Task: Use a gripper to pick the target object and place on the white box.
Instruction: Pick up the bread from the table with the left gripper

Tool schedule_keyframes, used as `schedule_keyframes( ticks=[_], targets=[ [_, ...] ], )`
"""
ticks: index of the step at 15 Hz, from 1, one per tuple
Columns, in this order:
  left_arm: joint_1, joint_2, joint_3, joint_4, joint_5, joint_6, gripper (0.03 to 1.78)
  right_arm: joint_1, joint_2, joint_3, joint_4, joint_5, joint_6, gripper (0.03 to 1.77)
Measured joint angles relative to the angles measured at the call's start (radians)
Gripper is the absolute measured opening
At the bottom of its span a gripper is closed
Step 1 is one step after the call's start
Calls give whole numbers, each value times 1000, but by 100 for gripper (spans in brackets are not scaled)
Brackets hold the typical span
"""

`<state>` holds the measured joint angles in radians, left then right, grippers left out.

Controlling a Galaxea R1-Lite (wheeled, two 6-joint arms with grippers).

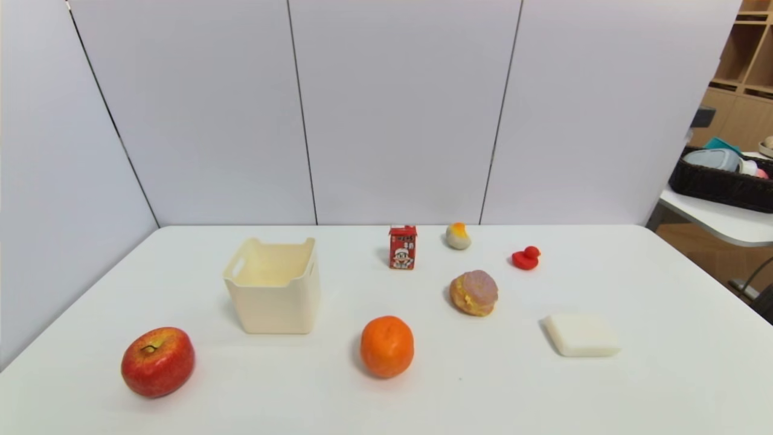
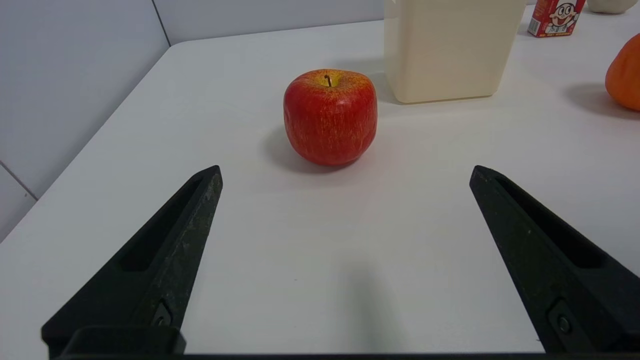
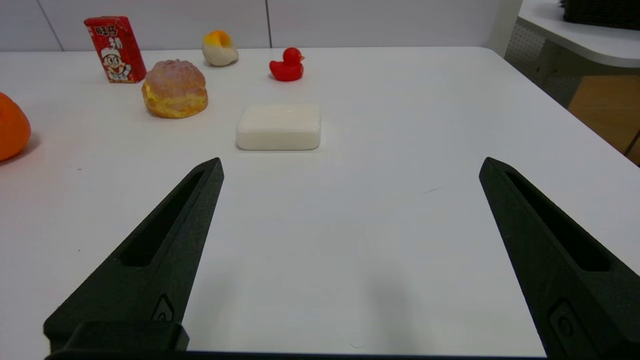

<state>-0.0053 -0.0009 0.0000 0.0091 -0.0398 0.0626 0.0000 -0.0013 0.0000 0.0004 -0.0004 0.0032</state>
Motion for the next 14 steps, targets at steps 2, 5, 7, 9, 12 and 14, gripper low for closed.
schedule_keyframes(
  ticks=[2,5,7,9,12,14],
  targets=[
    [0,0,0,0,0,0,178,0,0,0,0,0,0,177],
    [0,0,0,0,0,0,178,0,0,0,0,0,0,177],
    [0,0,0,0,0,0,178,0,0,0,0,0,0,177],
    [0,0,0,0,0,-1,178,0,0,0,0,0,0,177],
    [0,0,0,0,2,-4,178,0,0,0,0,0,0,177],
    [0,18,-3,4,3,-8,178,0,0,0,0,0,0,177]
  ],
)
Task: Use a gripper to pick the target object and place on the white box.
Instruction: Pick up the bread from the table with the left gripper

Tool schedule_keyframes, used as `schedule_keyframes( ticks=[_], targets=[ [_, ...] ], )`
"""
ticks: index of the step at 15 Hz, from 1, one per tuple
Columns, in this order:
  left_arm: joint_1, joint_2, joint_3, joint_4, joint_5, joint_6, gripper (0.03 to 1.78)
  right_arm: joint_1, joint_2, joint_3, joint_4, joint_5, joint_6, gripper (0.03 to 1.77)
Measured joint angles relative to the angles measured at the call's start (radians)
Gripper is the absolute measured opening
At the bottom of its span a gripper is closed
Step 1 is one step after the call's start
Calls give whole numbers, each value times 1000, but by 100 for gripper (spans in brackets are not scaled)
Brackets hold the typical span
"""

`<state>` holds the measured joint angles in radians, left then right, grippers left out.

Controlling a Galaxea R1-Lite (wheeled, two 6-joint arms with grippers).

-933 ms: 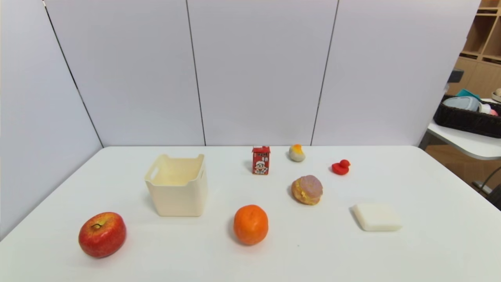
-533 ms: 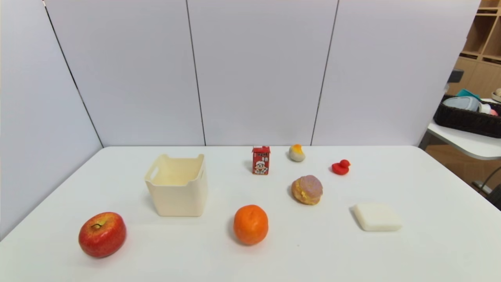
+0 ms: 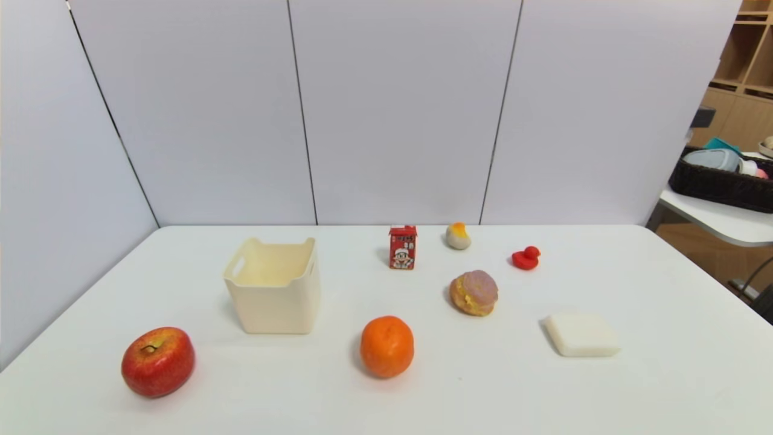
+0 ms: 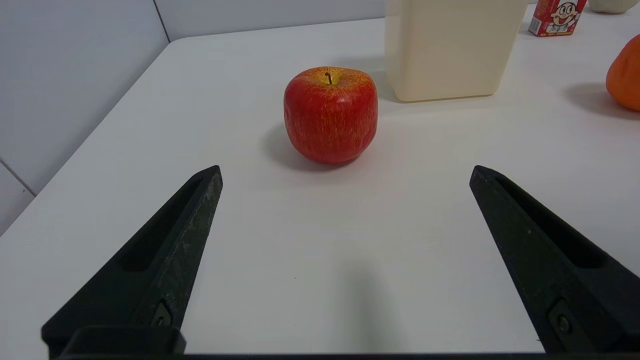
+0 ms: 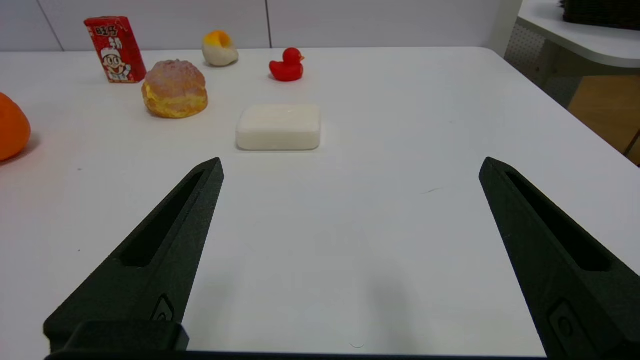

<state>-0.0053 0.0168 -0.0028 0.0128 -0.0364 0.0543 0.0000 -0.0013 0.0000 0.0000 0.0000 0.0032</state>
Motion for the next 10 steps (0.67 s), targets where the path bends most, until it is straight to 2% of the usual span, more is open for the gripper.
schedule_keyframes(
  ticks=[2,5,10],
  targets=[
    [0,49,-40,13,-2,0,178,0,0,0,0,0,0,177],
    [-6,170,-170,86,-4,5,178,0,0,0,0,0,0,177],
    [-77,488,-358,122,-7,15,178,0,0,0,0,0,0,177]
  ],
)
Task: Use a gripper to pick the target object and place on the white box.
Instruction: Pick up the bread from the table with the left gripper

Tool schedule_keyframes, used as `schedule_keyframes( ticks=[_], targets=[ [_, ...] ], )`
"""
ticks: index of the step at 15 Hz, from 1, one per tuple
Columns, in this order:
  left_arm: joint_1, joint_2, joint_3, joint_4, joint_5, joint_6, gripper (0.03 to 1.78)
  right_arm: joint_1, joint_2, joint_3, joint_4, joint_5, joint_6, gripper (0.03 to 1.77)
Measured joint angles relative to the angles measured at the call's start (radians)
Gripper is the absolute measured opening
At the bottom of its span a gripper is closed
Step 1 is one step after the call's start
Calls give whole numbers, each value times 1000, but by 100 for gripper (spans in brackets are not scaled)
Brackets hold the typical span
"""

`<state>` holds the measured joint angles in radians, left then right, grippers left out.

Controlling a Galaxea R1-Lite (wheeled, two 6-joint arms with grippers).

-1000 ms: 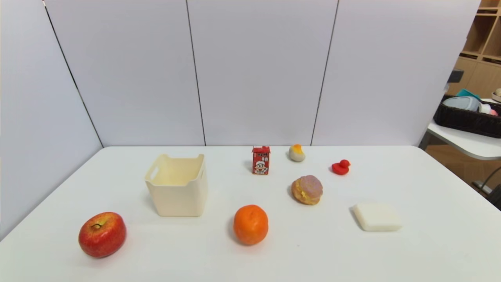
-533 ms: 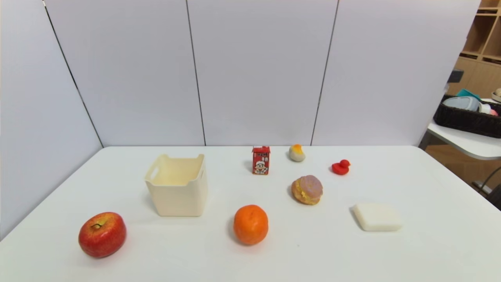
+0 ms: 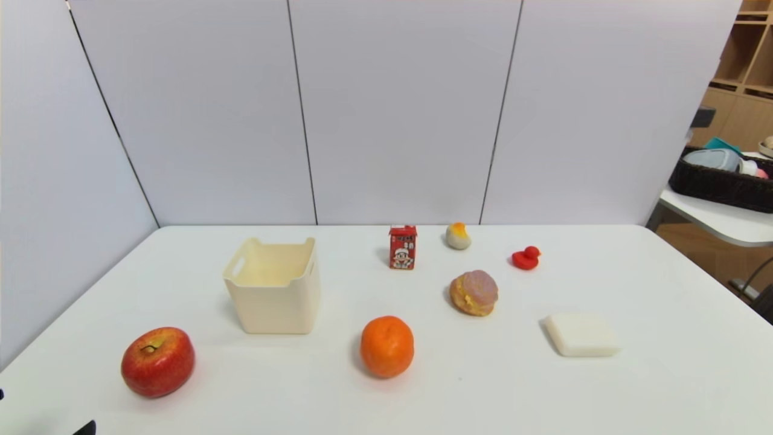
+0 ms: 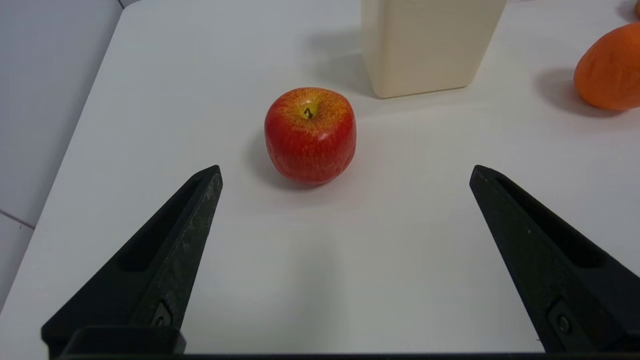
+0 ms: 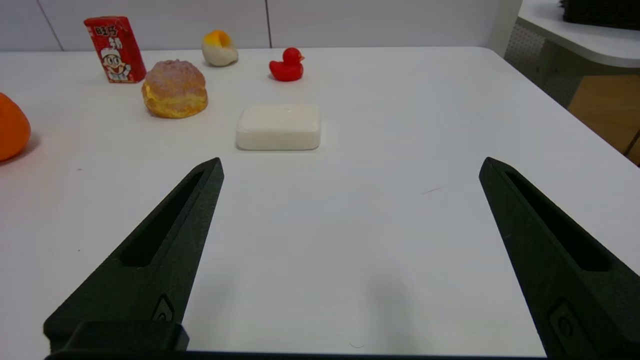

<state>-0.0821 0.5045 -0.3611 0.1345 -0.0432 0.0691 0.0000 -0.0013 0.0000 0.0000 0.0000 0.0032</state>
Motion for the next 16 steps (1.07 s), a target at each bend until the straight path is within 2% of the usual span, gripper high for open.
schedule_keyframes(
  ticks=[4,10,12,16],
  targets=[
    [-47,244,-160,8,-38,95,178,0,0,0,0,0,0,177],
    [-150,577,-442,77,-161,297,178,0,0,0,0,0,0,177],
    [-222,671,-506,80,-206,313,178,0,0,0,0,0,0,177],
    [-368,835,-623,68,-220,319,178,0,0,0,0,0,0,177]
  ],
)
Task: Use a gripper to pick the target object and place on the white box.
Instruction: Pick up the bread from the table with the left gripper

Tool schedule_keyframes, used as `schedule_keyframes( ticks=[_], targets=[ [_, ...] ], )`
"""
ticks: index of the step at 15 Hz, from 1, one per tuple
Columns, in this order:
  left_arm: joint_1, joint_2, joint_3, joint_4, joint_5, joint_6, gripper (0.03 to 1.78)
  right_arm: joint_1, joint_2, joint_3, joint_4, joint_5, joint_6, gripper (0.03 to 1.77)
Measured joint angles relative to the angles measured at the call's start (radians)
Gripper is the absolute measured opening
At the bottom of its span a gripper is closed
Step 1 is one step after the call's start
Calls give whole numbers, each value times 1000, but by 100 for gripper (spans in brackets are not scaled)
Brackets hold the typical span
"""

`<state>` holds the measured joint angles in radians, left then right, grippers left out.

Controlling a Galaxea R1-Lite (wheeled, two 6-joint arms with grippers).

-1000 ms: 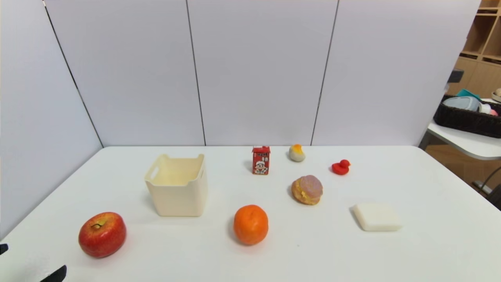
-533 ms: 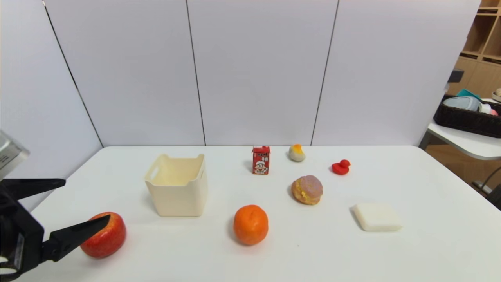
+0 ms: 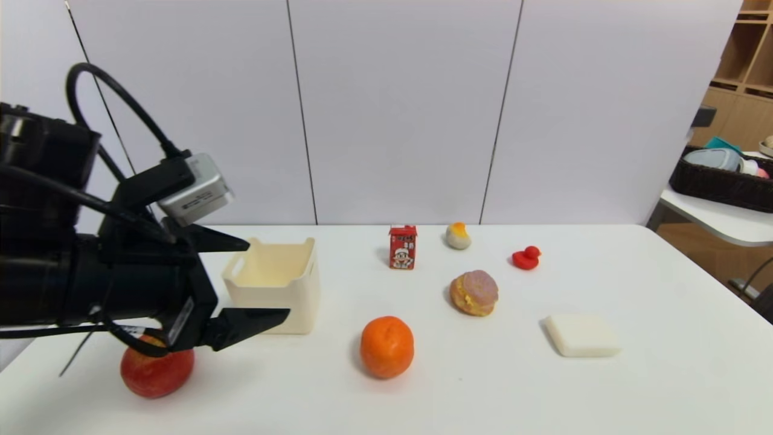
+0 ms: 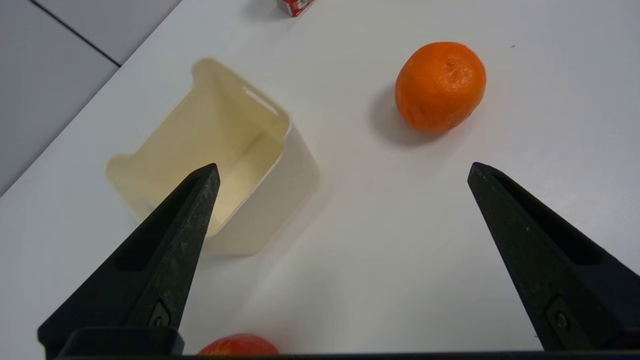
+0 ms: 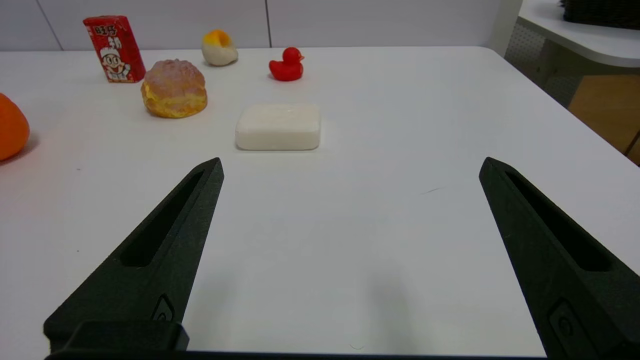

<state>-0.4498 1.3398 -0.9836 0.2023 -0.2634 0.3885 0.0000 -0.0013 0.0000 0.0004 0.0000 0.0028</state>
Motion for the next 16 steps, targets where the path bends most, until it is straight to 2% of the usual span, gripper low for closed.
schedule_keyframes(
  ticks=[5,10,16],
  targets=[
    [-146,226,-175,-40,-4,1,178,0,0,0,0,0,1,177],
    [-221,450,-347,-77,-11,1,178,0,0,0,0,0,1,177],
    [-272,687,-562,-84,-98,4,178,0,0,0,0,0,0,177]
  ],
)
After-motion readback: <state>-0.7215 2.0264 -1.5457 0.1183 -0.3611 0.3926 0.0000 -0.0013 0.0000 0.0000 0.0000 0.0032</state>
